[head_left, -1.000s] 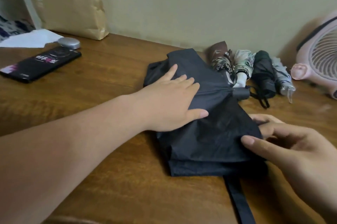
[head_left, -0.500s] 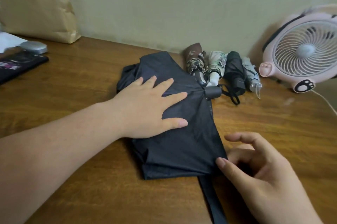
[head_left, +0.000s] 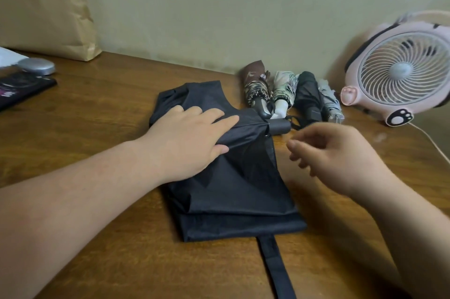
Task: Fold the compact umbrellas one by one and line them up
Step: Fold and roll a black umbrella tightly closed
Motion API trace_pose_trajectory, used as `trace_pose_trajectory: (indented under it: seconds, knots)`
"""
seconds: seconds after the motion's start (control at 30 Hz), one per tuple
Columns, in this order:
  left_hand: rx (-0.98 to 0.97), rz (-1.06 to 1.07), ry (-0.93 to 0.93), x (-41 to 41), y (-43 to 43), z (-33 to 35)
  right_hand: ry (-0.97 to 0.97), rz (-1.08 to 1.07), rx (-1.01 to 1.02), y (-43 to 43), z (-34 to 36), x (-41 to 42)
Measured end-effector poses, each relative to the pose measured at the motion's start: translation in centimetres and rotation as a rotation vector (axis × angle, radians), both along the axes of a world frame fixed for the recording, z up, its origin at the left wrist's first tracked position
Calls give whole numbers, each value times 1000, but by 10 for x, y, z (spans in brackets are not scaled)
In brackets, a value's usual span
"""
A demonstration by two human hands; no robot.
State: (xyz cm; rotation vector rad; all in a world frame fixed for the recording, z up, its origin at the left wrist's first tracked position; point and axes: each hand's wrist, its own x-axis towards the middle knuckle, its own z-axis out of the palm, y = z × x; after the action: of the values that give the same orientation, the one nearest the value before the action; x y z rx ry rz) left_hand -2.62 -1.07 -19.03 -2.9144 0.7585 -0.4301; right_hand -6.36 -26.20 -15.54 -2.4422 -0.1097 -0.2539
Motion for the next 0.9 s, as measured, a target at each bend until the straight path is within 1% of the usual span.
trace_pose_trajectory:
  seconds: [0.03, 0.13, 0.2, 0.27, 0.37, 0.43, 0.5, 0.53, 0.57, 0.63, 0.67, 0.7, 0.77, 0.83, 0.9]
  knots:
    - [-8, 7, -3, 0, 0, 0, 46, 5, 23, 2, 3, 15]
    - [-48, 14, 3, -1, 0, 2, 209, 15, 196, 11, 3, 50]
    - [-70, 25, 8, 0, 0, 3, 323, 39, 287, 15, -2, 63]
    - [-90, 47, 15, 2, -1, 4, 389, 45, 413, 17, -9, 69]
    - [-105, 60, 16, 7, -5, 4, 367, 28, 660, 20, -22, 72]
    - [-116, 55, 22, 10, -7, 5, 318, 1, 758, 21, -28, 70]
    - [-131, 49, 28, 11, -8, 5, 298, -20, 791, 22, -28, 67]
    - [-141, 48, 31, 11, -9, 4, 253, -29, 742, 22, -26, 65]
    - [-151, 48, 33, 11, -9, 4, 143, -52, 580, 20, -24, 64]
    - [-156, 48, 27, 10, -9, 3, -217, -91, 61, 18, -18, 62]
    - [-153, 47, 18, 9, -9, 3, -379, -64, -103, 22, -13, 61]
    - [-152, 44, 11, 9, -9, 3, -479, 11, -166, 30, -7, 61]
    - [-144, 38, 4, 8, -11, 4, -524, 228, -217, 49, -3, 70]
    - [-117, 45, -12, 7, -12, 6, -482, 411, -323, 67, -12, 86]
    - [-93, 75, -7, 5, -13, 6, -407, 510, -311, 78, -25, 98]
